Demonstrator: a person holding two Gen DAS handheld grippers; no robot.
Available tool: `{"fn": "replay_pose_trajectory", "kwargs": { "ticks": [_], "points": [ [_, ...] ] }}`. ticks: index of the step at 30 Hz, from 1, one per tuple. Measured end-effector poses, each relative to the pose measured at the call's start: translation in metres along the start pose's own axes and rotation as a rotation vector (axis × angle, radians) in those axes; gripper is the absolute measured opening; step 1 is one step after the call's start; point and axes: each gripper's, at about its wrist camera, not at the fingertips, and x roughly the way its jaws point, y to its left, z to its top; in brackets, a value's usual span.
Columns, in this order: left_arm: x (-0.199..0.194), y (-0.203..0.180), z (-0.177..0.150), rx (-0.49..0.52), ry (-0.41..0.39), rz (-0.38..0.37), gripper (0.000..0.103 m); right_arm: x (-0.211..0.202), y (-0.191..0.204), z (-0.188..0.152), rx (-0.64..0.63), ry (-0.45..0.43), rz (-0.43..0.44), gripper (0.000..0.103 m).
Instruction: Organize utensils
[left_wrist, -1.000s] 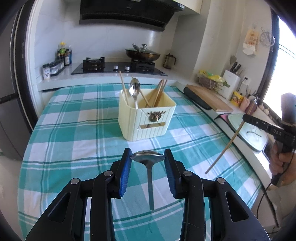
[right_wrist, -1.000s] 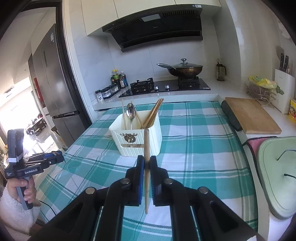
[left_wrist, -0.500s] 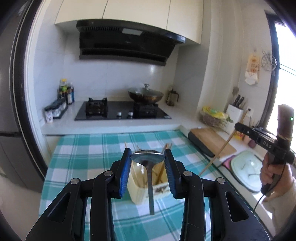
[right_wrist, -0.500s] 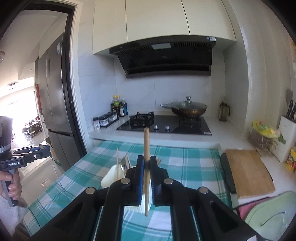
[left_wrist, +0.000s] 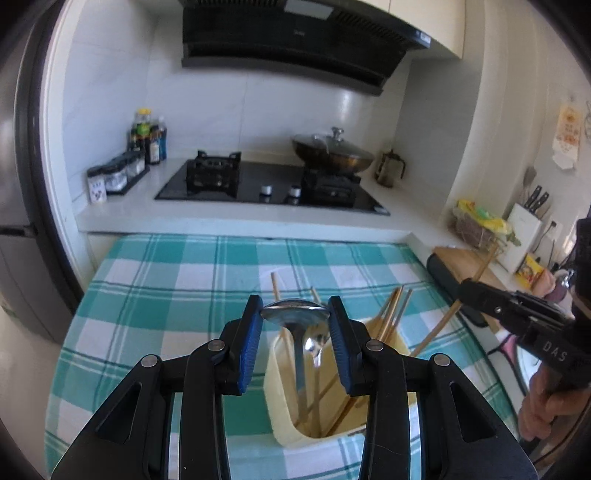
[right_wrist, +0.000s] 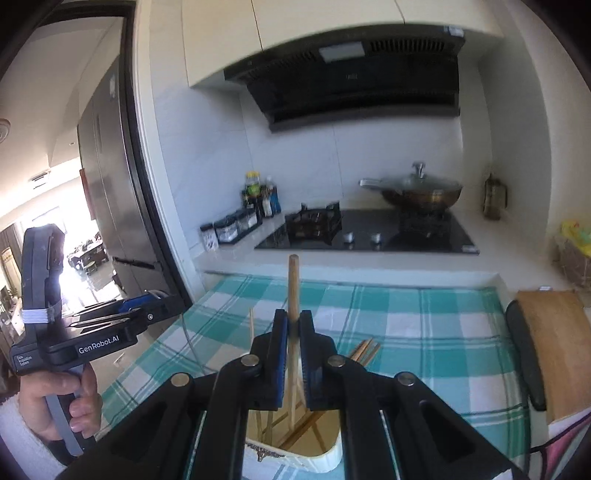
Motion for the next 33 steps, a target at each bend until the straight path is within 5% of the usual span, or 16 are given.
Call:
{"fn": "replay_pose_trajectory", "kwargs": {
  "ticks": [7,10,15,17,24,33],
  "points": [
    [0.031,0.001,-0.026,0.016,0.122,-0.004,0.038,0.084,-0.014,-0.024,0.057,0.238,0.018,0.010],
    [0.013,-0.002,-0.030,0.030,0.091,-0.007,0.063,0.087,-0.017,-0.024,0.068,0.224,0.003,0.043],
    [-0.044,-0.007,-0.043,0.008,-0.005,-0.001,0.094,0.033,-0.016,-0.012,0.067,0.109,-0.039,0.051],
    [-0.069,-0.013,-0.056,0.007,-0.042,0.013,0.102,-0.001,-0.008,-0.013,0.025,0.057,-0.076,0.062],
    [-0.139,-0.050,-0.122,0.044,-0.053,0.075,0.103,-0.114,0.025,-0.069,-0.016,0.001,-0.201,0.090],
    [-0.205,-0.075,-0.161,0.043,-0.088,0.224,0.103,-0.192,0.066,-0.151,-0.007,0.021,-0.317,0.091]
  ]
}}
